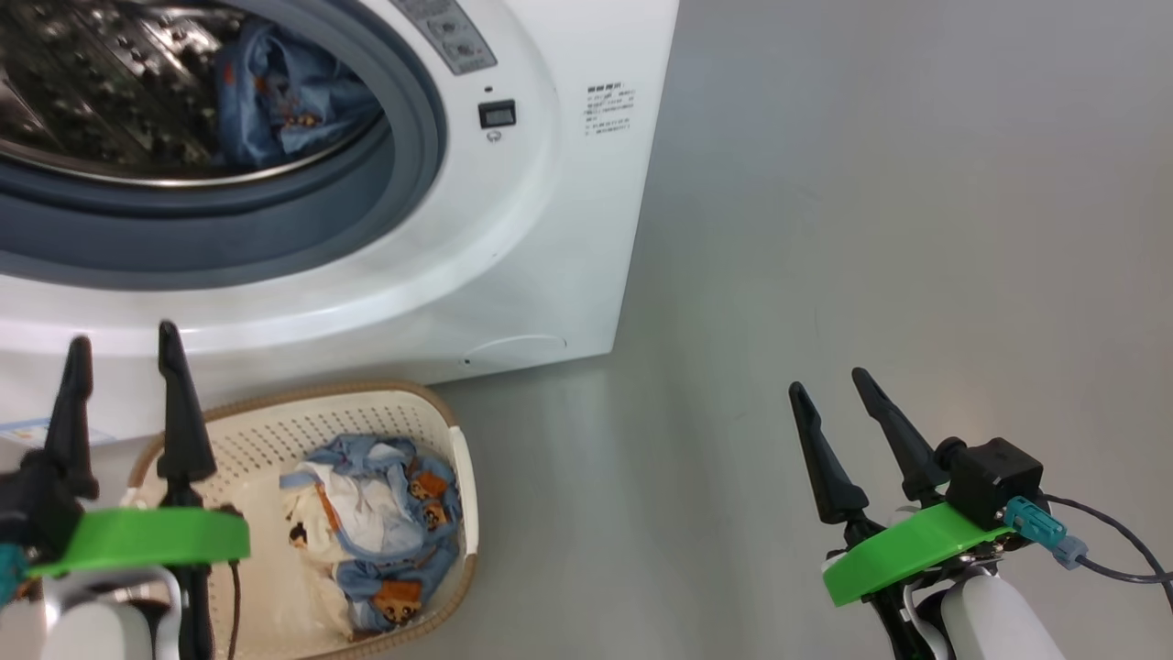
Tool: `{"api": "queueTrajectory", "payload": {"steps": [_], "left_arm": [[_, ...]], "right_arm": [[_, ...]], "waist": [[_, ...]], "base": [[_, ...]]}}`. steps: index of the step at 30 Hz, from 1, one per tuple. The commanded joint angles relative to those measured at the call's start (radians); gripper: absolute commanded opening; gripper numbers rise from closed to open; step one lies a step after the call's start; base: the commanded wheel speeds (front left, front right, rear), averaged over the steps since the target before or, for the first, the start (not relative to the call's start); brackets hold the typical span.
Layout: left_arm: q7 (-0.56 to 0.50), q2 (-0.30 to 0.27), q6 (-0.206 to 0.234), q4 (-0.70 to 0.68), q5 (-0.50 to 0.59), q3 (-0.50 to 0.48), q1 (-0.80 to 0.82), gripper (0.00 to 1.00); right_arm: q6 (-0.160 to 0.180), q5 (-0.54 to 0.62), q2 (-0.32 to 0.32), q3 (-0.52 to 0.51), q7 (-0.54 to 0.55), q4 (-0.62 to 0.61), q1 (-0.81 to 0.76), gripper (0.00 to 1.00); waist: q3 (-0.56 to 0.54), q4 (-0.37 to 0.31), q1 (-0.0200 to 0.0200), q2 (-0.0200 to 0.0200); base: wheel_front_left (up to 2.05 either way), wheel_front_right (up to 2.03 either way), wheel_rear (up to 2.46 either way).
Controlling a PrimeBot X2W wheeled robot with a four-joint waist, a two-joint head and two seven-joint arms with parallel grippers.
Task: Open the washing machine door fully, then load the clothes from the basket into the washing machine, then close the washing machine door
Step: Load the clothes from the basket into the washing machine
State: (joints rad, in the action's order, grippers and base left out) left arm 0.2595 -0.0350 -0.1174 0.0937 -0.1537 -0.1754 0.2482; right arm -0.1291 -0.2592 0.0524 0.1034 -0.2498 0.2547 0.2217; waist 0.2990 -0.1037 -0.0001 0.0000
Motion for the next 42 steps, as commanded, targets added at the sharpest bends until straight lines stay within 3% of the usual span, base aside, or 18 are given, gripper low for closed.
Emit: {"api": "queueTrajectory", "payload": {"steps": [1,15,42], "left_arm": [[0.002,-0.017,0.011,-0.044,0.011,-0.024,-0.030,1.00],[0.002,-0.015,0.061,-0.115,-0.002,0.079,-0.275,1.00],[0.002,-0.015,0.170,-0.141,-0.057,0.112,-0.401,1.00]], "right_arm": [[-0.002,0.004,-0.002,0.016,-0.012,-0.025,-0.012,1.00],[-0.002,0.029,-0.002,0.004,-0.012,-0.033,-0.062,1.00],[-0.002,0.062,0.003,-0.023,-0.012,-0.057,-0.143,1.00]], "waist": [[-0.035,0.000,0.0001,0.0000],[-0.149,-0.011,0.0001,0.0000],[-0.242,0.030,0.0001,0.0000]], "base": [[0.00,0.00,0.00],[0.00,0.00,0.00],[0.00,0.00,0.00]]}}
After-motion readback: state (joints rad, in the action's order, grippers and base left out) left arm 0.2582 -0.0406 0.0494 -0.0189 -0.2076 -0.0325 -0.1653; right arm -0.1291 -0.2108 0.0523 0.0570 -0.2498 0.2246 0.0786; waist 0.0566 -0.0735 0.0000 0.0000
